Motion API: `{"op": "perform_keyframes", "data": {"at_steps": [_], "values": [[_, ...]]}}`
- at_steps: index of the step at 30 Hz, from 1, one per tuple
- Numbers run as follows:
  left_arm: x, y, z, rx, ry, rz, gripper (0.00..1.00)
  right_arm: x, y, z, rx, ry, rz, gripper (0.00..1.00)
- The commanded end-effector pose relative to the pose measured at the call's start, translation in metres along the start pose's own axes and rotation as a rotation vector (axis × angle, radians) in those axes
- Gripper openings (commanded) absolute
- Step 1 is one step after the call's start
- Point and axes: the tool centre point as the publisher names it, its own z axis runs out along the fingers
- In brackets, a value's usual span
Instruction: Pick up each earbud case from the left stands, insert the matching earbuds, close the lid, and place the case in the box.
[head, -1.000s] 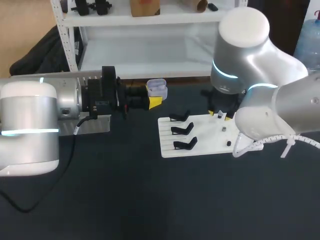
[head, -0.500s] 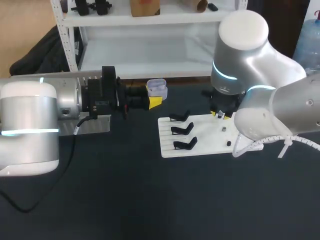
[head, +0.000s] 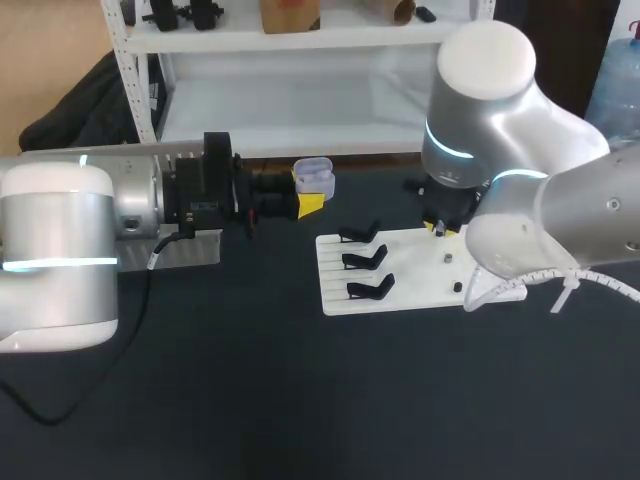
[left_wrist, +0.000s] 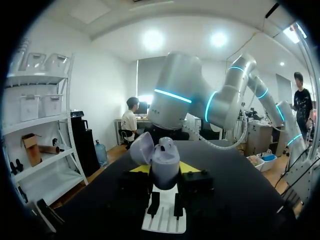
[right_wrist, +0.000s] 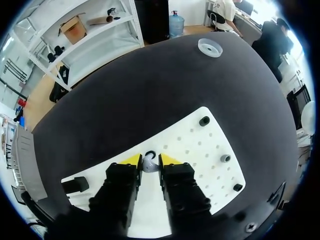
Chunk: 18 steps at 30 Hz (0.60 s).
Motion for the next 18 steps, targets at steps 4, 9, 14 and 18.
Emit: {"op": "perform_keyframes", "data": {"at_steps": [4, 9, 14, 18], "values": [[0.001, -0.001, 0.000, -0.004, -0.003, 0.001, 0.00, -0.001, 0.002, 0.003, 0.009, 0.001, 0.003, 0.00], [0.001, -0.001, 0.000, -0.004, -0.003, 0.001, 0.00, 0.000, 0.002, -0.003, 0.012, -0.002, 0.004, 0.00], [0.001, -0.001, 0.000, -0.004, -0.003, 0.001, 0.00, -0.003, 0.001, -0.024, 0.007, -0.015, 0.005, 0.00], [0.001, -0.001, 0.000, -0.004, -0.003, 0.001, 0.00, -0.004, -0.001, -0.050, -0.012, -0.009, -0.025, 0.00]]}}
